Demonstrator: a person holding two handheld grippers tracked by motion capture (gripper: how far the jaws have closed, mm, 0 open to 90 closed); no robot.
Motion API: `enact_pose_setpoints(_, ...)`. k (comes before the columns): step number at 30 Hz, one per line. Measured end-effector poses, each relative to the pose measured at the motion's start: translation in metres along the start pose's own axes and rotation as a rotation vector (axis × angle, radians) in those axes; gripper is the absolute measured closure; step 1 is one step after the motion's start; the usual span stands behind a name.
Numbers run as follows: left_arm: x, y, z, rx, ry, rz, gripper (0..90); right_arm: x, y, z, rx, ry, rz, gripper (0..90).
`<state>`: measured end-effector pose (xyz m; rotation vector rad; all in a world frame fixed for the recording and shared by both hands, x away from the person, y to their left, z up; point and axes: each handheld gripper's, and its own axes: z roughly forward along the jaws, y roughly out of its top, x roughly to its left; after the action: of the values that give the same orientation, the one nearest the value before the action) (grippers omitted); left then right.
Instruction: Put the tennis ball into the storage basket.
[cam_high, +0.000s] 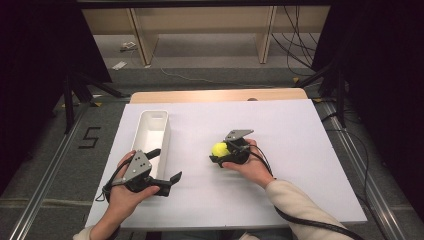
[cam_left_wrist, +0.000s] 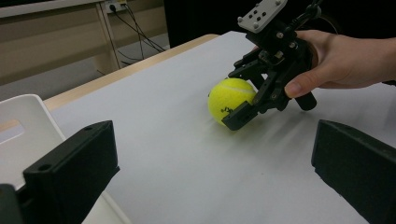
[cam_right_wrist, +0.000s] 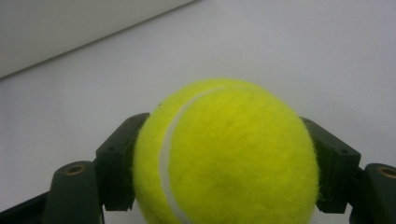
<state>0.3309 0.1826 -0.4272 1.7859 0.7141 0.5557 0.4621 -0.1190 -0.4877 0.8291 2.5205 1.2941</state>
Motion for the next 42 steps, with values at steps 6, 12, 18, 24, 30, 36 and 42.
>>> enact_pose_setpoints(6, 0.0, 0.0, 0.0, 0.0, 0.0, 0.0, 0.0, -0.001, 0.001, -0.002, -0.013, -0.005, 0.004, 26.4)
enact_pose_setpoints(12, 0.0, 0.0, 0.0, 0.001, 0.0, 0.0, 0.0, -0.001, 0.003, -0.004, -0.023, -0.007, 0.005, 26.4)
enact_pose_setpoints(18, 0.0, 0.0, 0.0, 0.0, 0.0, 0.0, 0.0, -0.001, 0.005, -0.006, -0.044, -0.005, -0.003, 26.4)
enact_pose_setpoints(24, 0.0, 0.0, 0.0, -0.001, -0.001, 0.0, 0.0, 0.0, 0.008, -0.009, -0.057, -0.006, -0.003, 26.4)
enact_pose_setpoints(30, 0.0, 0.0, 0.0, -0.001, -0.001, 0.0, 0.0, 0.001, 0.01, -0.01, -0.064, -0.007, -0.007, 26.5)
enact_pose_setpoints(36, 0.0, 0.0, 0.0, 0.0, 0.0, 0.0, 0.1, 0.002, 0.012, -0.011, -0.075, -0.01, -0.007, 26.5)
enact_pose_setpoints(42, 0.0, 0.0, 0.0, 0.0, 0.0, 0.0, 0.1, 0.001, 0.014, -0.014, -0.087, -0.013, -0.008, 26.5)
